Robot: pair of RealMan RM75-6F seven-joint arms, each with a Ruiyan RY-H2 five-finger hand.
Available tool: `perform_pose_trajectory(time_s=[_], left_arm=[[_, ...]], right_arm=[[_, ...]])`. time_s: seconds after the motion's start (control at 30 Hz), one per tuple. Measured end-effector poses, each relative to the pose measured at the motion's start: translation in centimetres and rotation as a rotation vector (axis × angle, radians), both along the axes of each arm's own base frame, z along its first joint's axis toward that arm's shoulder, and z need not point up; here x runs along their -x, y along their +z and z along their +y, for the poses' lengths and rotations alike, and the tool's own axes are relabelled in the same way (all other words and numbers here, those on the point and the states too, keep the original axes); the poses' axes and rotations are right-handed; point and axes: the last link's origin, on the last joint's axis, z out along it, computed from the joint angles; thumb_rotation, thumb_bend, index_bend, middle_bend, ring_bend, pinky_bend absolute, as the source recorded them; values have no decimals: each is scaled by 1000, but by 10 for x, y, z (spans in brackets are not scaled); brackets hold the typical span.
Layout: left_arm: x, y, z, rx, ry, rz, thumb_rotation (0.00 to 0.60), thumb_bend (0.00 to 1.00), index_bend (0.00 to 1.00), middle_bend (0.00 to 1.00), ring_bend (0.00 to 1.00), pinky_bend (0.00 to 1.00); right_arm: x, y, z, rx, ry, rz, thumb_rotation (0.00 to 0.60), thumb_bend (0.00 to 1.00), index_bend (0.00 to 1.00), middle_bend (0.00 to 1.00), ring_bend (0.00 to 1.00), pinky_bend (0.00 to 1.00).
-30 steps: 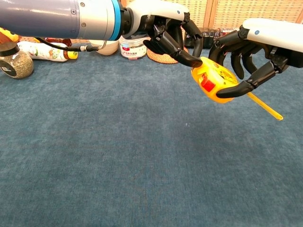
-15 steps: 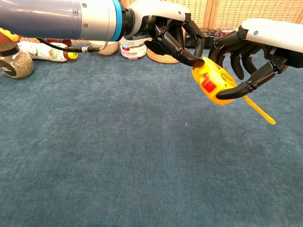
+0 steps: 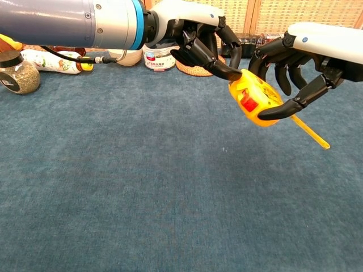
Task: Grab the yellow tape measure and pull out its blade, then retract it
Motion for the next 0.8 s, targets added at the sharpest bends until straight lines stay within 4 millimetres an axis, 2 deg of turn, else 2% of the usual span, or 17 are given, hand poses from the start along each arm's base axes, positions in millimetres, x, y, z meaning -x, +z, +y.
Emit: perform_pose_trajectory(time_s=[0.8], left_arm=[[0, -1, -2, 26, 18, -13, 457, 268, 505, 1000, 972, 1000]], right_arm=[[4, -1, -4, 18, -10, 35, 433, 193, 569, 604, 622, 656]])
